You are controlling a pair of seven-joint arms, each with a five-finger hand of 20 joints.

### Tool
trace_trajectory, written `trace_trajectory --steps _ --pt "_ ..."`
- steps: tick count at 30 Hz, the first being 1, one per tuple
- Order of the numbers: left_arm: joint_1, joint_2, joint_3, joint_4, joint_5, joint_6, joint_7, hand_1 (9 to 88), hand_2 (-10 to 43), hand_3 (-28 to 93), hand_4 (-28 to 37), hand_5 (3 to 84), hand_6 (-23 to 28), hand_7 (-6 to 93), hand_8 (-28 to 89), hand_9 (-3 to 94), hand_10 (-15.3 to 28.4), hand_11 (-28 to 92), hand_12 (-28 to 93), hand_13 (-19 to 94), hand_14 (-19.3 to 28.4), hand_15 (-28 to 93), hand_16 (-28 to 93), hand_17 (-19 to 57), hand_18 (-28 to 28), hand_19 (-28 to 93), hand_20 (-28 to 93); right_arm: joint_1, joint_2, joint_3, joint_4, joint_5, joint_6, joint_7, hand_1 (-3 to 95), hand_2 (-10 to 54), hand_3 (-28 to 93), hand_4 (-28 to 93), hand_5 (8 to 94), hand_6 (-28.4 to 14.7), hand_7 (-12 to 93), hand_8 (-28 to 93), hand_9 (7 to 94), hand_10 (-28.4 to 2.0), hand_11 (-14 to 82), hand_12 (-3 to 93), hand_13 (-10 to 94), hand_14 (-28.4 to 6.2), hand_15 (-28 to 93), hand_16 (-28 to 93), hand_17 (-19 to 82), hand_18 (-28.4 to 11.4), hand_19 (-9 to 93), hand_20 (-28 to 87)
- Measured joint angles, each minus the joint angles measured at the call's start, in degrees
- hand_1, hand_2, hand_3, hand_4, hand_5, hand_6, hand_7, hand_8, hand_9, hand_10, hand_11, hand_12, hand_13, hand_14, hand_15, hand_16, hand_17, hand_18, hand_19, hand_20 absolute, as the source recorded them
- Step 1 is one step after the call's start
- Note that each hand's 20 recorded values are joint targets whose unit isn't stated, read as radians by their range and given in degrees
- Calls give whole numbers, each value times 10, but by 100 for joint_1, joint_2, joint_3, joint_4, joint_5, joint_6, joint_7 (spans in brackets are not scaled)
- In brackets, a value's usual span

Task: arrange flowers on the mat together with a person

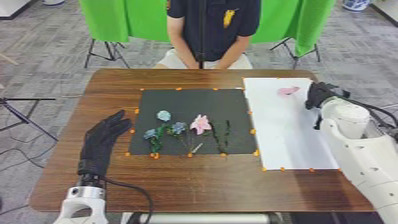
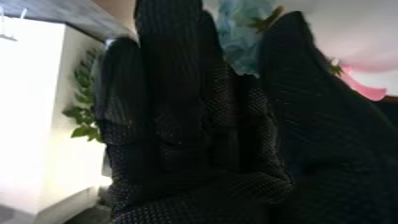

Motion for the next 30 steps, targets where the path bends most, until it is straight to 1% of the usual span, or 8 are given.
trace_trajectory --steps 2,3,4,5,12,16,22,30 --pt "1 8 0 0 -6 6 0 218 50 643 -245 475 53 105 -59 481 144 160 129 386 173 111 26 53 119 80 168 -114 -3 18 -4 4 330 -1 683 -95 418 -203 790 10 166 35 901 -112 59 300 918 -43 363 309 649 -112 759 395" --pt "2 11 0 0 -10 10 2 219 50 643 -244 475 53 105 -59 481 145 160 129 386 173 111 26 53 120 81 168 -170 -4 24 -7 9 489 -6 809 -95 58 60 809 10 142 56 920 -110 48 317 920 -40 362 353 656 -113 769 411" --pt "4 13 0 0 -14 13 4 219 49 643 -244 475 53 105 -59 481 144 160 129 386 173 111 26 53 120 81 168 -222 -6 28 -19 17 635 -15 887 -95 -166 232 814 13 154 54 927 -108 57 313 930 -38 370 330 664 -110 766 409" --pt "7 15 0 0 -18 16 7 220 49 643 -244 475 53 105 -59 480 144 160 129 385 173 111 26 52 120 81 168 -265 -6 29 -32 27 758 -23 918 -95 -255 301 815 13 160 53 931 -107 62 314 935 -37 374 319 668 -108 766 407" --pt "39 17 -12 -7 -19 22 36 220 49 641 -241 475 53 106 -59 481 143 162 130 387 171 111 26 52 120 81 167 -395 149 -68 -300 531 925 35 931 -95 -283 332 825 12 164 52 937 -103 73 312 937 -33 397 292 678 -103 777 398" --pt "49 32 -17 -9 -21 23 35 220 47 642 -240 475 52 108 -59 481 142 163 129 388 171 112 25 52 120 82 167 -670 453 -38 -1059 1222 931 218 932 -95 -283 341 827 11 163 54 937 -103 74 312 937 -31 401 293 679 -101 781 397" --pt "51 45 -44 -9 -24 15 18 222 45 640 -237 475 52 107 -59 481 142 164 128 388 172 112 25 52 120 83 167 -723 835 -78 -2236 1464 936 249 931 -95 -283 345 830 8 161 58 937 -98 79 314 937 -29 408 291 681 -96 788 394" --pt "29 8 -121 -9 0 -18 -29 224 41 642 -235 475 49 111 -60 480 141 164 127 388 171 112 24 53 120 82 165 -215 842 -869 -3098 1693 715 -123 926 -95 -283 348 829 7 155 62 937 -95 76 313 937 -27 410 287 683 -91 793 388"
